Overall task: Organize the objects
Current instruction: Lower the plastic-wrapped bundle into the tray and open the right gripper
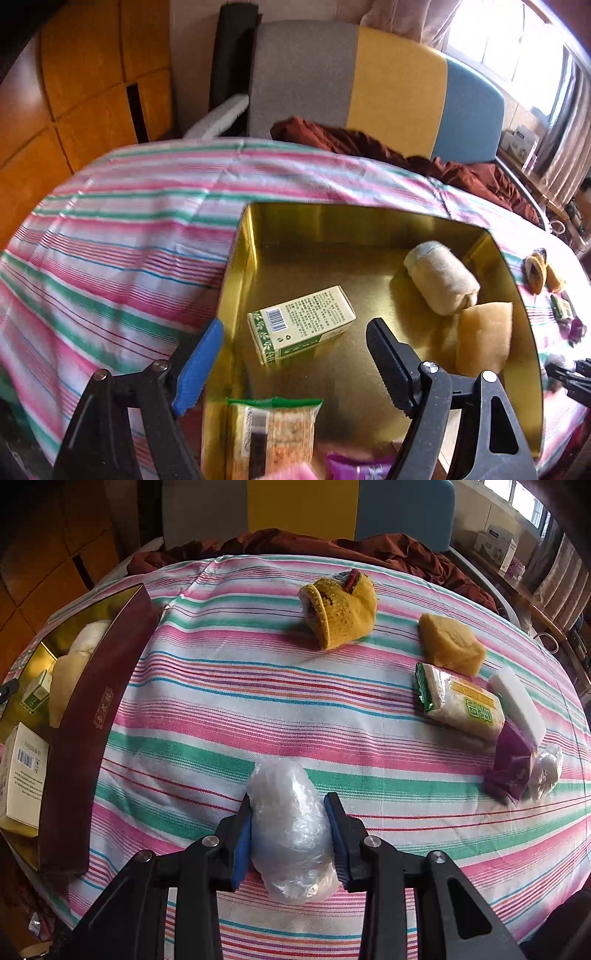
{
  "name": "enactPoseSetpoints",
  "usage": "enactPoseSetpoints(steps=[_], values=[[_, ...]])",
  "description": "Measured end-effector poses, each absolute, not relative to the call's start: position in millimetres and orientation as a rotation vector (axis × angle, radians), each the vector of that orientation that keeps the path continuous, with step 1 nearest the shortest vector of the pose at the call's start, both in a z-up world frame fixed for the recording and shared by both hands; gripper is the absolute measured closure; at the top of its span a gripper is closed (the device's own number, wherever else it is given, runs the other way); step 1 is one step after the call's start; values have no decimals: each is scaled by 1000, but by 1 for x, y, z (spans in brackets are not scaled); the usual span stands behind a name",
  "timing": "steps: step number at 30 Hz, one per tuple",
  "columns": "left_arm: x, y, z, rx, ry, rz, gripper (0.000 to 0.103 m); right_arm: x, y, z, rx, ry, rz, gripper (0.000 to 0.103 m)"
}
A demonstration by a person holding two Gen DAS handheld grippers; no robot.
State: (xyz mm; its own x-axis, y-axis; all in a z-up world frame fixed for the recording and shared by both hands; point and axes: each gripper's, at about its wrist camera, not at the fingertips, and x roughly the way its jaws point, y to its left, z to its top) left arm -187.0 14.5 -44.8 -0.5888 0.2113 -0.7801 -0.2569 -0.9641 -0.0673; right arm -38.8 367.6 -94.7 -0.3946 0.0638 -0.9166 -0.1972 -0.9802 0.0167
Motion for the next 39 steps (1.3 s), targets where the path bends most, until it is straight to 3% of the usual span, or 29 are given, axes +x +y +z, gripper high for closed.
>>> enactPoseSetpoints(steps=[6,12,20,24,32,36,39], values=[[-148,4,-12,-1115,20,2653,18,-43,343,-54,-1527,245,2637,67],[-109,0,0,-1049,-51,2660,18,-48,269,-15,-1486,168,2858,67],[-70,0,5,-1024,-77,2671,17,-62,209,-22,-1566,97,2942,65],[-58,0,8,-1017,-71,2675,14,-68,205,-35,-1611,106,2910,53],[-42,6,13,-991,-38,2700,13,-63,207,-42,-1615,112,2889,41],[-36,11,16,-979,-2,2706,10,-56,210,-36,-1563,107,2906,25],[-33,15,17,-974,13,2698,7,-51,215,-32,-1536,112,2910,24]])
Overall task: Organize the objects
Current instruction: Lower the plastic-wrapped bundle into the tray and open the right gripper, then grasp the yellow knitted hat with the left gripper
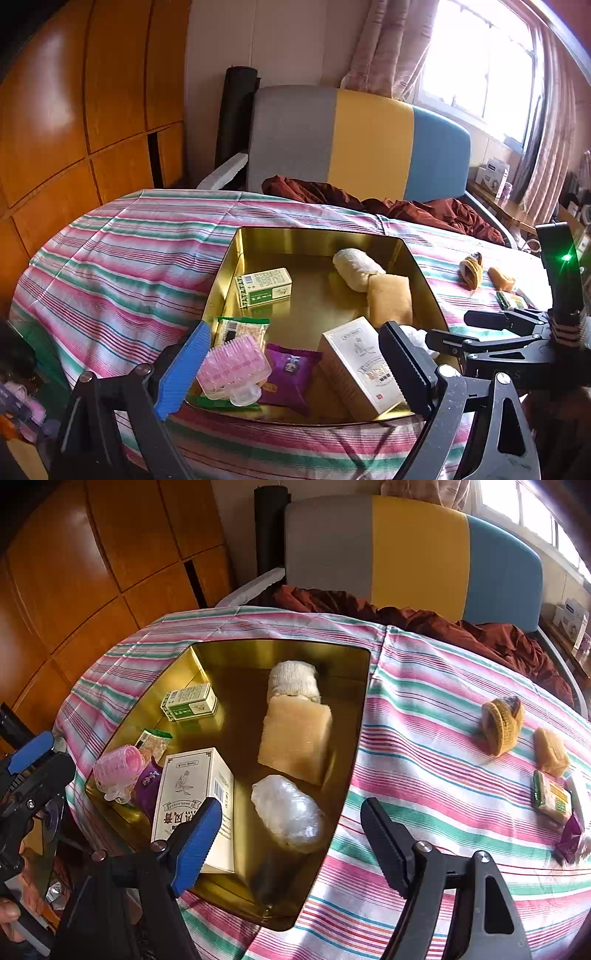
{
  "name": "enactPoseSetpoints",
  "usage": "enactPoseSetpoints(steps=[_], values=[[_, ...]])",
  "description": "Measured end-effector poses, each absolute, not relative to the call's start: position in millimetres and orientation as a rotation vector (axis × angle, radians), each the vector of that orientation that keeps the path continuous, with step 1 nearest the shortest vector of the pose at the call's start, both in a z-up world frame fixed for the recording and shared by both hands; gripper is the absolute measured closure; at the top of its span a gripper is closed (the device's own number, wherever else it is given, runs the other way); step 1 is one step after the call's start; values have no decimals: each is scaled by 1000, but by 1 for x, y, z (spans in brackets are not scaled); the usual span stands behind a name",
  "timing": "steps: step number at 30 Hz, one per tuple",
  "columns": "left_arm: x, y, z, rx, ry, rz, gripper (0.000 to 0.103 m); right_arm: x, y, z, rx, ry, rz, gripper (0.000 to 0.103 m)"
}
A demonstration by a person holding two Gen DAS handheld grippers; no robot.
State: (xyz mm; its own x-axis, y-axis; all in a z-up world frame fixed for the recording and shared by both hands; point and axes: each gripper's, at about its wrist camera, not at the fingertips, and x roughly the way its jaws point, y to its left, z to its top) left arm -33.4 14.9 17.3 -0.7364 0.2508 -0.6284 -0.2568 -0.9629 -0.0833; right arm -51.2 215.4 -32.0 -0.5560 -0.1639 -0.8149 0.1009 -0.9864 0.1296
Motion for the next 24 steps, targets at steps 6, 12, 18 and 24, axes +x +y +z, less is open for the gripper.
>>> enactPoseSetpoints(steps=[6,12,18,24], values=[[-27,27,20,-973,49,2684,2,-45,234,-28,1398,-120,-2688,23],[-21,44,23,-962,92,2651,1,-38,274,-26,1428,-164,-2750,23],[-17,65,23,-964,125,2590,1,-29,324,-30,1510,-230,-2822,23],[-19,87,19,-1009,99,2474,1,-20,394,-28,1605,-349,-2923,23]])
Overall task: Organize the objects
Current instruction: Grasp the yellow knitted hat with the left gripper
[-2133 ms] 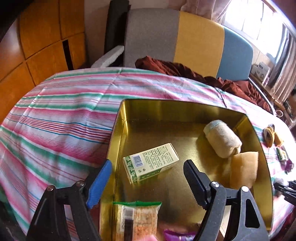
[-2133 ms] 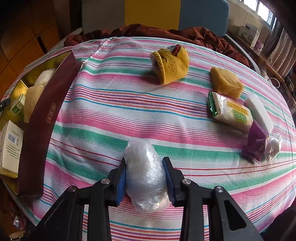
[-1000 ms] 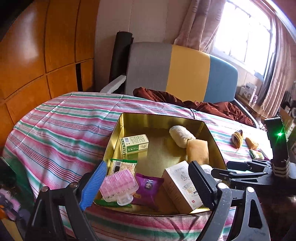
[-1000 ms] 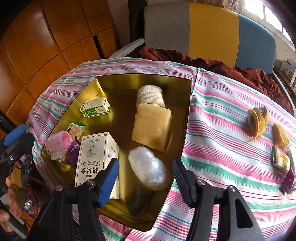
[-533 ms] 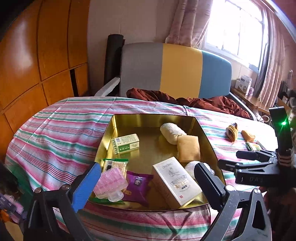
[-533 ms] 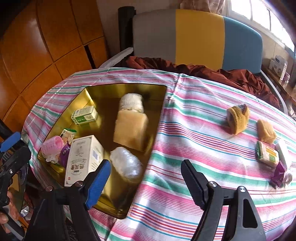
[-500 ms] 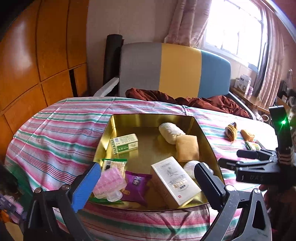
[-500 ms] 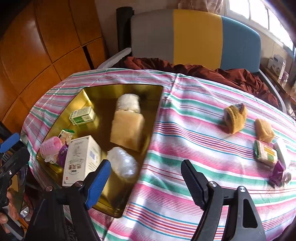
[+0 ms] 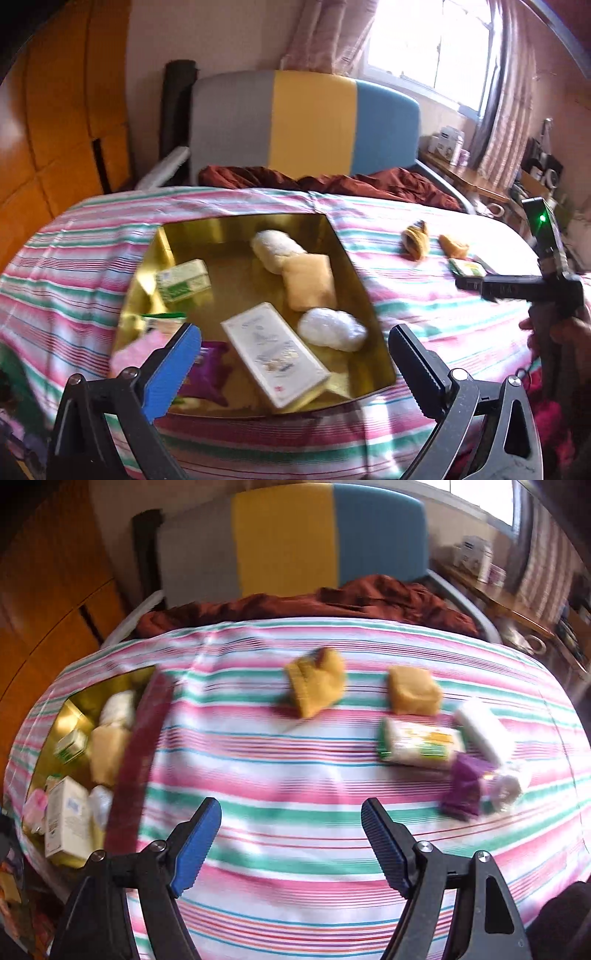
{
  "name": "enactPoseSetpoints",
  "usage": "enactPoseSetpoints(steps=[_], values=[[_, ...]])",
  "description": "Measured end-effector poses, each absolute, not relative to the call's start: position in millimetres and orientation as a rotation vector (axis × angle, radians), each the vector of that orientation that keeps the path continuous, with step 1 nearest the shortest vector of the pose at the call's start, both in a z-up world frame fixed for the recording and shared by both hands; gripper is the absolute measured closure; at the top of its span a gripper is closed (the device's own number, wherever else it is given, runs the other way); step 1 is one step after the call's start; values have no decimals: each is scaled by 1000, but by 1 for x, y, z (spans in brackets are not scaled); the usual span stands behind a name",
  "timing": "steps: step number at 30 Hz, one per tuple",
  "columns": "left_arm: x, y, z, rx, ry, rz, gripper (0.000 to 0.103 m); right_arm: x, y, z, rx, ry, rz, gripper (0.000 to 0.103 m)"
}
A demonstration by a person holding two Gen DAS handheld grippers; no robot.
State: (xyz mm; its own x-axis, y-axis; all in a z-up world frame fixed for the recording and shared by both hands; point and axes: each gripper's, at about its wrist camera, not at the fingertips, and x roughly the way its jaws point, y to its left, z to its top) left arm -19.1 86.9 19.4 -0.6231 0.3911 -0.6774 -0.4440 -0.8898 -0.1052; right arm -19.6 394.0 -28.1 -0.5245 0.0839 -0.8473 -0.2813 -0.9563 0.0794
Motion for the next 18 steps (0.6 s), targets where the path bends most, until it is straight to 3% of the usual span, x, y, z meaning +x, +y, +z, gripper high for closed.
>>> enactPoseSetpoints(steps=[9,15,18], values=[[-18,139,25,-992,158,2335,0,7,526,-26,-1200,516,2300,20],[-24,183,27,-965,247,2282,0,46,587,-48,-1063,903,2116,19],[-33,208,26,-976,265,2260,0,54,595,-44,-1012,952,2108,19]])
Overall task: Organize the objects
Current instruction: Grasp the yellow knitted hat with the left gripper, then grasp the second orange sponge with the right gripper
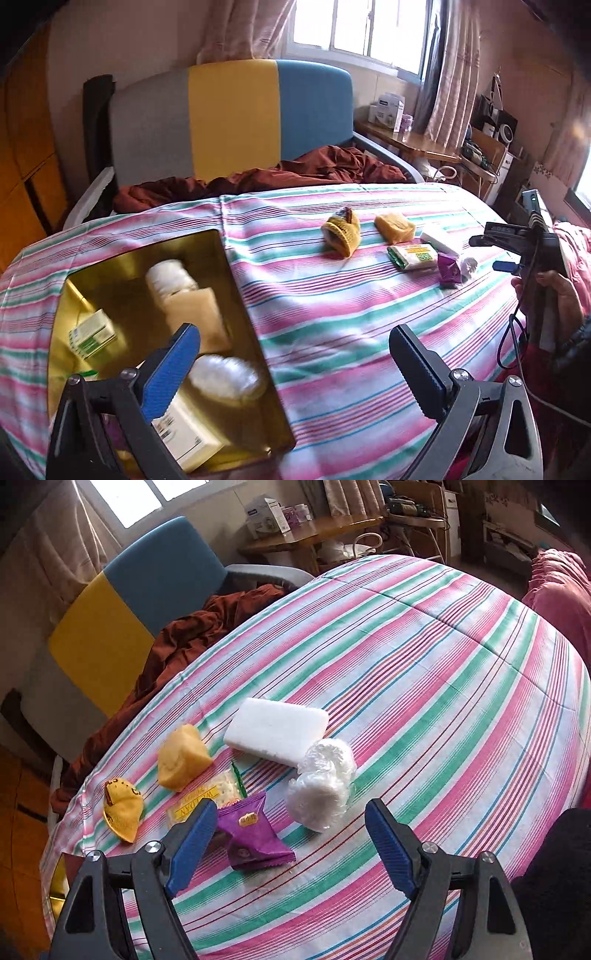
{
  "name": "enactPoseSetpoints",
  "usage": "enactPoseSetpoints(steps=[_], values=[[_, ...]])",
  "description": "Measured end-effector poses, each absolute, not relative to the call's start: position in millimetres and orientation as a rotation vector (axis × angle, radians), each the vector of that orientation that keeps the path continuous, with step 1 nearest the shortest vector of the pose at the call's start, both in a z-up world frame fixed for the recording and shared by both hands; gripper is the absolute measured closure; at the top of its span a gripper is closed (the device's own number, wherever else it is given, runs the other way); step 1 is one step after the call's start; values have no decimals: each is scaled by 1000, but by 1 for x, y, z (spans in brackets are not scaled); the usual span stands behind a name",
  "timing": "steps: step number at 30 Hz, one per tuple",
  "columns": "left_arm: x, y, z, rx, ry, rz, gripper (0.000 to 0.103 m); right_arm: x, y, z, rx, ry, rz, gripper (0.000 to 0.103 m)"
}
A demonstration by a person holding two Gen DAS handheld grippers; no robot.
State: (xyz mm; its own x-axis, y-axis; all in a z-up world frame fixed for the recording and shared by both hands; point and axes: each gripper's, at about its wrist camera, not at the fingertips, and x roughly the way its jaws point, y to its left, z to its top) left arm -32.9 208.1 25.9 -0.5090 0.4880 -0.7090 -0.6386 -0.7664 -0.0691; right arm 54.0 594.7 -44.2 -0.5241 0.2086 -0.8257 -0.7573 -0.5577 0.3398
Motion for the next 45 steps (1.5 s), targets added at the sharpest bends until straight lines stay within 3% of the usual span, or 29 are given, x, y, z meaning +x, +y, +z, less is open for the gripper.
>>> enactPoseSetpoints(steps=[8,32,33,35,36,37,39,45], values=[[-59,272,11,-1009,332,2198,0,56,594,-48,-1025,1032,2123,19],[-182,458,-75,-1189,628,2109,0,40,577,-43,-1131,1033,2274,19],[-188,460,-80,-1204,625,2112,2,40,577,-43,-1131,1031,2274,19],[-198,458,-92,-1267,581,2103,26,39,577,-43,-1133,1020,2271,19],[-200,451,-92,-1270,500,2107,30,39,577,-43,-1135,1014,2269,19],[-199,446,-91,-1263,479,2132,41,39,577,-43,-1139,1006,2267,19],[-193,440,-88,-1247,481,2144,51,37,576,-44,-1151,982,2263,19],[-156,408,-84,-1301,428,2138,54,19,563,-46,-1250,878,2290,19]])
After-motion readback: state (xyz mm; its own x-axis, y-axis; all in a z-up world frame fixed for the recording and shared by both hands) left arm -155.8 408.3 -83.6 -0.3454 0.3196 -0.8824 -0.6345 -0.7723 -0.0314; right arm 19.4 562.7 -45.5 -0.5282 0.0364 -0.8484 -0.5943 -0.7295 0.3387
